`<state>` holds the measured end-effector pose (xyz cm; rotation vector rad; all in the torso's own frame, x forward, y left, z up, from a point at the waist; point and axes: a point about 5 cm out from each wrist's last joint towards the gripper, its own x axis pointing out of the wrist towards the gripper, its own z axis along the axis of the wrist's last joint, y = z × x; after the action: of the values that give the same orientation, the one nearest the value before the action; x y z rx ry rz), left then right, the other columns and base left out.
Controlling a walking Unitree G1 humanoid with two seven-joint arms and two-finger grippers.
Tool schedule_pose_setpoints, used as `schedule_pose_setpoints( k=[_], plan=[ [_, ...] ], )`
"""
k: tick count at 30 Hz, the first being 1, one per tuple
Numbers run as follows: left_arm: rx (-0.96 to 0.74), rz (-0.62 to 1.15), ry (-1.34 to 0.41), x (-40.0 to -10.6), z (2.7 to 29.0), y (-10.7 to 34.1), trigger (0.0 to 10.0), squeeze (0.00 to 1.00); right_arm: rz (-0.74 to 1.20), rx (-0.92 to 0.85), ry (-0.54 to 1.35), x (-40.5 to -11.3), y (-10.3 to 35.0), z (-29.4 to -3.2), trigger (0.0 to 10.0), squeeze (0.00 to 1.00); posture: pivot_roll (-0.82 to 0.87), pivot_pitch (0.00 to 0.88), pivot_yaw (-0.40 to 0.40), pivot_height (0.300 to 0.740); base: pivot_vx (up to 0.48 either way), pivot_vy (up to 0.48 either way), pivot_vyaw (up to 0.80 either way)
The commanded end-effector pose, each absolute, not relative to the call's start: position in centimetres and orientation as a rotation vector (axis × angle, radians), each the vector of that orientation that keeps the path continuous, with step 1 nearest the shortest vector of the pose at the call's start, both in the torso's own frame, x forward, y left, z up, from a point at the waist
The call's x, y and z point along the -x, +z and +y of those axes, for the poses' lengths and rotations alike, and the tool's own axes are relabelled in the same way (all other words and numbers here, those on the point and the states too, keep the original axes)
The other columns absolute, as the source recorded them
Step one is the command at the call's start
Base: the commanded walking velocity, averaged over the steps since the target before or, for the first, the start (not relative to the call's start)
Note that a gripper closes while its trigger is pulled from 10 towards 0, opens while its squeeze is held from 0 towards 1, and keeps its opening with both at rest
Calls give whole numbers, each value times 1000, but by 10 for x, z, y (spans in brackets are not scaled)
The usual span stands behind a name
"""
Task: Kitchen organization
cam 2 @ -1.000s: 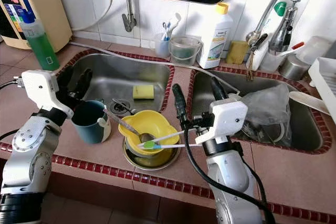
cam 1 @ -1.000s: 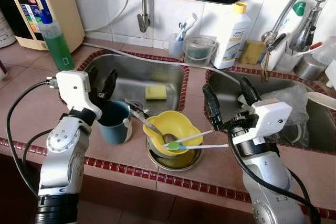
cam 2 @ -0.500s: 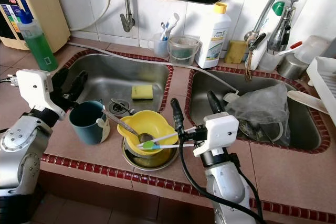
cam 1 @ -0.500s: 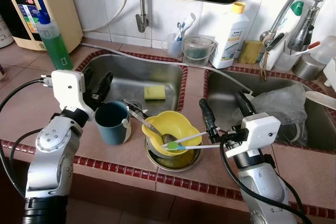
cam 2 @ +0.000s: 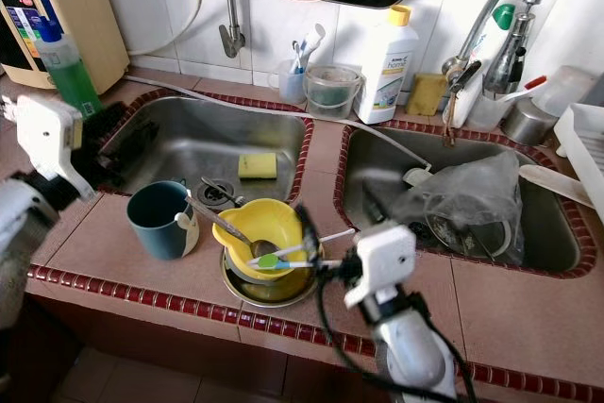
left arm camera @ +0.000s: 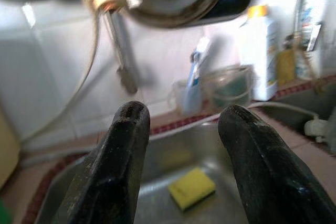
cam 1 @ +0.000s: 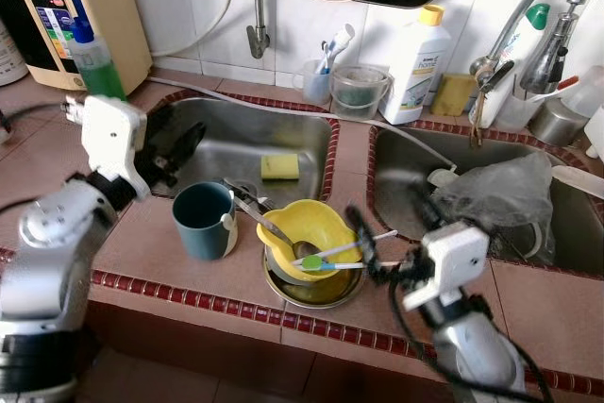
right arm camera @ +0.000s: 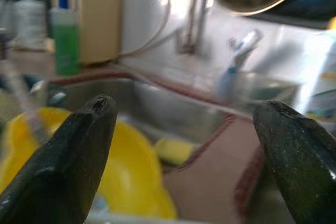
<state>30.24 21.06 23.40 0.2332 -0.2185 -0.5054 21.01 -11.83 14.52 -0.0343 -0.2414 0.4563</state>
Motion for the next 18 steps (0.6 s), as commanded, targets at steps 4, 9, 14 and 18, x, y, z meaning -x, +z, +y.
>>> schedule_pose_setpoints(
  k=[4, 9, 14, 18],
  plan=[
    [-328, -194, -639, -306, 210, 246, 10000, 0, -223, 15, 595, -200, 154, -116, 10000, 0, 79, 0, -21, 740, 0, 0, 0],
    [-418, -151, -709, -312, 216, 250, 10000, 0, -230, -28, 652, -198, 165, -110, 10000, 0, 81, 0, -20, 740, 0, 0, 0],
    [-481, -96, -738, -327, 223, 251, 10000, 0, -209, -64, 694, -197, 171, -105, 10000, 0, 89, 0, -22, 740, 0, 0, 0],
    [-524, -46, -753, -334, 224, 244, 10000, 0, -212, -66, 708, -197, 174, -102, 10000, 0, 84, 4, -23, 740, 0, 0, 0]
  ],
)
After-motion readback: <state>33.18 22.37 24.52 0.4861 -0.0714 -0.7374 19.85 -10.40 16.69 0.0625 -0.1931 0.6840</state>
